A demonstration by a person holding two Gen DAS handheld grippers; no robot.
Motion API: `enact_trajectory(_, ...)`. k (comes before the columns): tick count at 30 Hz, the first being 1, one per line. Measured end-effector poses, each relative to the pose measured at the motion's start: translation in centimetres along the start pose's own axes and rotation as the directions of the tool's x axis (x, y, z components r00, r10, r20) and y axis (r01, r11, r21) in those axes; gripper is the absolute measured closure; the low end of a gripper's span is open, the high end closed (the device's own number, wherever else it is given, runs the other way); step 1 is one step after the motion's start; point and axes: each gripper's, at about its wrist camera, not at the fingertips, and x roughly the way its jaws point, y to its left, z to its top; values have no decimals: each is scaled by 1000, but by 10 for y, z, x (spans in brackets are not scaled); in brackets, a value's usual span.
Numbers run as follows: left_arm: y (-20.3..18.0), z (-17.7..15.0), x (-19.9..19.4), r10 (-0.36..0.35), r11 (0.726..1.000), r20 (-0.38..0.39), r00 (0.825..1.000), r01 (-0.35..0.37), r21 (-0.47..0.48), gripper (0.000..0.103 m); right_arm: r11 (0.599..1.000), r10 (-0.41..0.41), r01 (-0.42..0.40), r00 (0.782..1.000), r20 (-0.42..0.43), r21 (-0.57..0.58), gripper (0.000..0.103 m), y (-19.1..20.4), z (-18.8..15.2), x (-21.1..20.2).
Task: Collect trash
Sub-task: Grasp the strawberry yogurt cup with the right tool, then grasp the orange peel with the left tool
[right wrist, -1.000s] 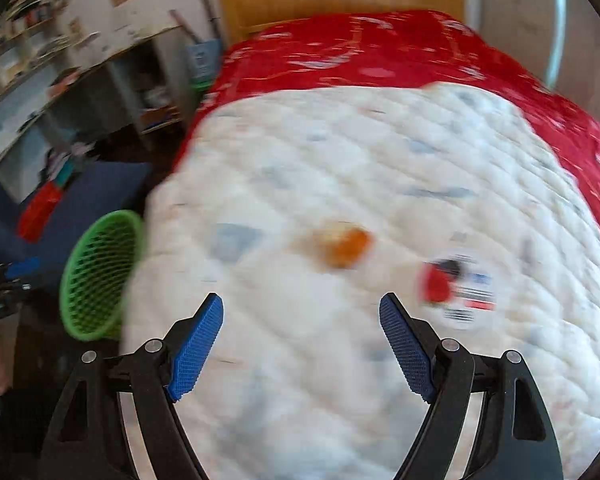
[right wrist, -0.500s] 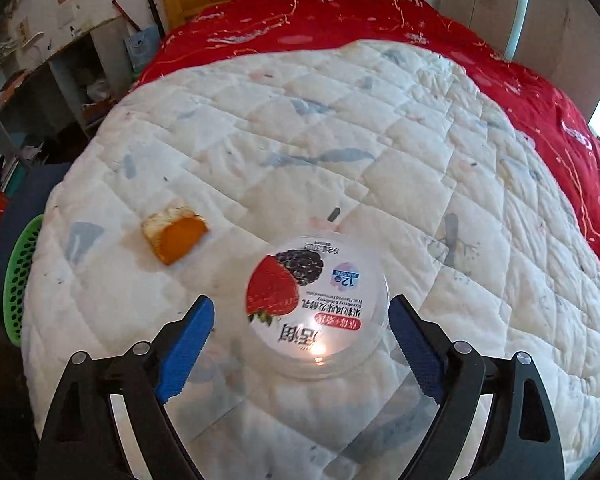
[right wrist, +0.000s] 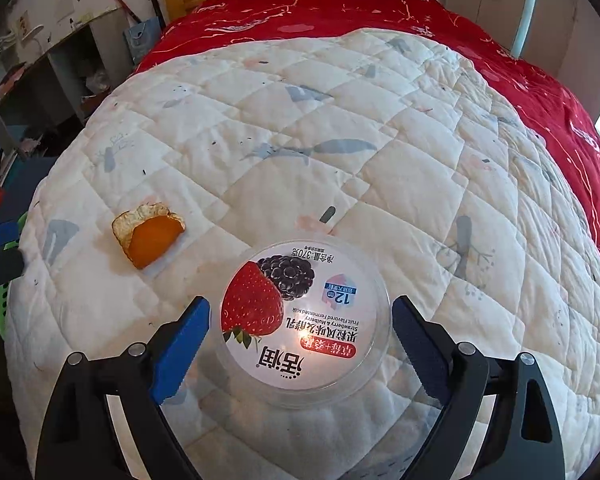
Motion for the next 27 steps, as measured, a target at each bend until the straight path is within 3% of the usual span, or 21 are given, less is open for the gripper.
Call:
enact_trajectory(12, -42, 18, 46, -45, 995, -33, 998, 48, 88, 32, 1000, 15, -16, 999, 39, 12, 15, -16, -9, -26)
enact_trajectory(19, -49, 24, 65, -83, 993, -46, 995, 87, 83, 36, 1000, 12, -13, 999, 43, 11, 15, -21, -16, -34)
enact_trajectory(27, -60, 29, 79, -41, 993, -54, 998, 47, 106, 44, 1000, 25, -26, 999, 48, 17, 15, -21, -19, -37)
